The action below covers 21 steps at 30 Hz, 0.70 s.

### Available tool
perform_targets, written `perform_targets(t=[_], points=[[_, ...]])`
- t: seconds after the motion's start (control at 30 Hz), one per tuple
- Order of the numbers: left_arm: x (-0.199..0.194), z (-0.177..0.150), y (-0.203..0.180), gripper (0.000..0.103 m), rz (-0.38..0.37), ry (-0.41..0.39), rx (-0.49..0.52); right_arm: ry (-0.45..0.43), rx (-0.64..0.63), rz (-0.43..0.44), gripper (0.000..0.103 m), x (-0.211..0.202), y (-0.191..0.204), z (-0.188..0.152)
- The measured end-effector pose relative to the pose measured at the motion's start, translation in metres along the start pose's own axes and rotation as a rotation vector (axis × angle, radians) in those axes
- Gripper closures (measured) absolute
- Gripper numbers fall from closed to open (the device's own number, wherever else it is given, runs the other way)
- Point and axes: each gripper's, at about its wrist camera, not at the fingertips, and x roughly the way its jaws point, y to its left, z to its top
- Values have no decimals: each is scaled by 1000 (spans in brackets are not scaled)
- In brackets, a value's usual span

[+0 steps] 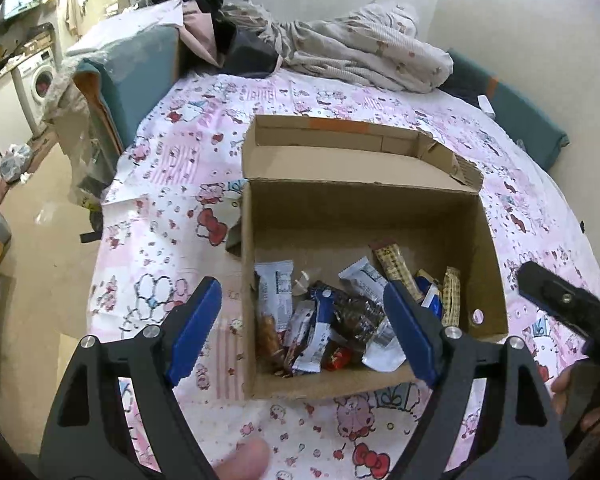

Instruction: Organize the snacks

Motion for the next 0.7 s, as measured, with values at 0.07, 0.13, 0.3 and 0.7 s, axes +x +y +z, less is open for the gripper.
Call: perform_targets(t=[0.07,0.13,0.3,0.7], points=[[-9,-4,1,22,11,-19,9,-19,-34,-10,5,-11,8,-5],[-18,-8,2,22,9,-34,10,-35,-62,-23,4,-19,13,-10],[-35,-22,6,22,38,-51,10,-31,-92,-31,4,-32,23,-28],[-62,-57,12,1,56,-90,5,-71,-184,-106,4,-56,45,-66]])
